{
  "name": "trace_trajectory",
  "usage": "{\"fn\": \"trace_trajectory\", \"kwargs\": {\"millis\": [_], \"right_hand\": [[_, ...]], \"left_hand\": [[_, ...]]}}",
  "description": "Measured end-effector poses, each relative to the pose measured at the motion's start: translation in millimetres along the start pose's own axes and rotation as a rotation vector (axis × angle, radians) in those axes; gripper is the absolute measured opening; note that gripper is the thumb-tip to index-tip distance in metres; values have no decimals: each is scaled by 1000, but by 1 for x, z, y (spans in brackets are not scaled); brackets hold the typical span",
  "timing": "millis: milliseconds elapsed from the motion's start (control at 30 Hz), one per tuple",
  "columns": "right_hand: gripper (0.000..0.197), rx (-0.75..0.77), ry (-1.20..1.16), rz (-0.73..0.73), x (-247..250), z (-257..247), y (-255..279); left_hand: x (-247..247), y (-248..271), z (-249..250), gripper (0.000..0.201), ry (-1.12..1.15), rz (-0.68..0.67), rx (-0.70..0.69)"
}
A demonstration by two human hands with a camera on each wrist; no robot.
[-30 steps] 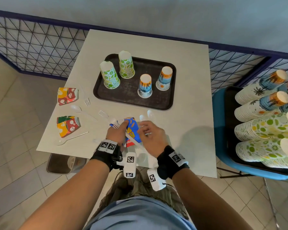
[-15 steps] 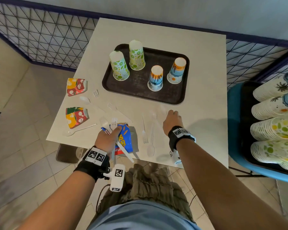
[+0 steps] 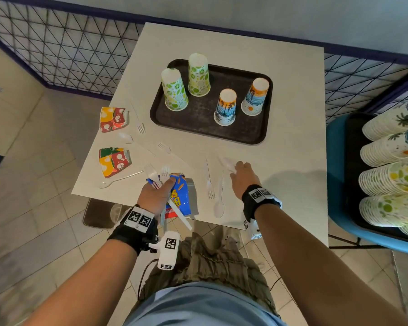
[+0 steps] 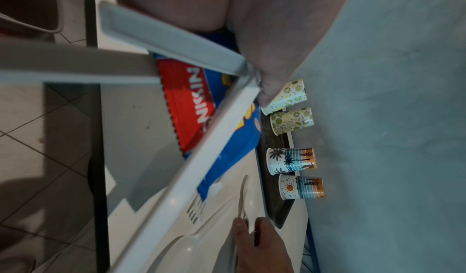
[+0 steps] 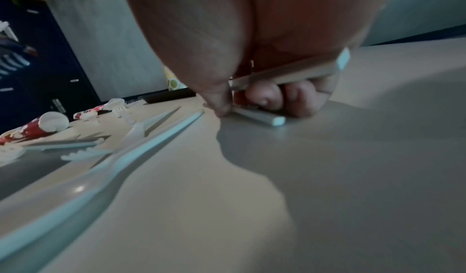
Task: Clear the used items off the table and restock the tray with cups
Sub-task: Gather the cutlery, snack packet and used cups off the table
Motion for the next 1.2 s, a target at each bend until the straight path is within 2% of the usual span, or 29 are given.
{"fn": "trace_trajectory", "kwargs": {"millis": [200,300,400,500,667,733,800,933,1100,1200], "right_hand": [[31,-25,-12,36,21,7,2],[23,29,-16,-14,28,5,7],[12,60,-76,-125,27,-3,12],[18,119,-111,-204,21,-11,17],[57,212,89,-359,16,-20,28],[61,274,243,-448,12,-21,31],[55,330,385,-513,7,-20,30],[33,399,541,-501,4,-16,26],[26,417,637,-457,11,-3,21],[26,527,650,-400,17,7,22]], "left_hand": [[1,3,-3,26,-25,-26,-9],[3,3,-4,28,-45,-20,-2],[3,4,-4,32,-46,-24,-7],[4,7,-4,39,-40,-11,-11],[7,8,-1,39,-37,-13,-3],[7,8,-1,34,-36,-7,2],[6,7,-2,32,-31,-5,4],[5,7,-3,26,-14,-11,24],[2,7,-1,30,-7,-11,41],[0,5,-1,31,11,-17,33]]}}
Point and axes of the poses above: each hand's wrist, its own y-axis away from the middle knuckle, its own x-axis out of the back of the hand, z = x × y, the point moved 3 cm from there along -y, towards the middle knuckle, and after that the axes turned 15 degrees about -y, right-handed, at the moved point
